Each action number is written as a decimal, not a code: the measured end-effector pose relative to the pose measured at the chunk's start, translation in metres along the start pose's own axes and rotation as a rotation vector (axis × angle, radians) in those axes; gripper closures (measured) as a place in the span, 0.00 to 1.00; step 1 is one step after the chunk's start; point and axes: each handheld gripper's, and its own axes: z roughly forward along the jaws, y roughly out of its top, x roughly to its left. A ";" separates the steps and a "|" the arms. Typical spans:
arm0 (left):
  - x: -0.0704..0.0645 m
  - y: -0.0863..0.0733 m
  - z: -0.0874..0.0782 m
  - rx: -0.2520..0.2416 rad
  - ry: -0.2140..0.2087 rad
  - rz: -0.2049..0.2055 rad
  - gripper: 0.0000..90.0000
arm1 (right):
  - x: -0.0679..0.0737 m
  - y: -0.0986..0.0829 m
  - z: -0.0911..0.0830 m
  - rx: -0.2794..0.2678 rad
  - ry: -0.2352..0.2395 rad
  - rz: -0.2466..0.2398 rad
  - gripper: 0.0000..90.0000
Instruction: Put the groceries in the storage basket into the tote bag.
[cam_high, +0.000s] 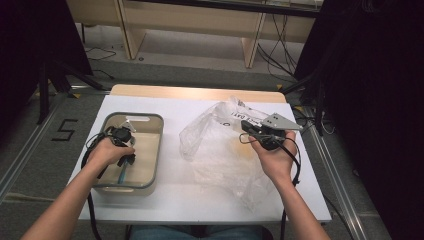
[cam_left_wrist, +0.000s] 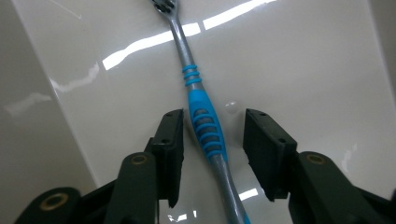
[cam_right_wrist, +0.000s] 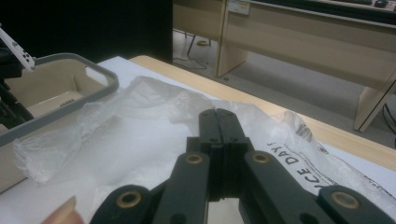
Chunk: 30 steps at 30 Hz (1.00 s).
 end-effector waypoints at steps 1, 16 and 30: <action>0.000 0.000 0.000 0.007 -0.001 0.004 0.66 | 0.000 0.000 0.000 0.000 0.001 0.001 1.00; -0.001 0.005 0.000 0.046 0.003 0.024 0.80 | 0.000 0.000 0.000 0.001 0.000 0.000 1.00; -0.005 0.006 0.000 0.051 0.022 0.047 0.86 | 0.000 0.000 0.000 0.001 0.002 -0.001 1.00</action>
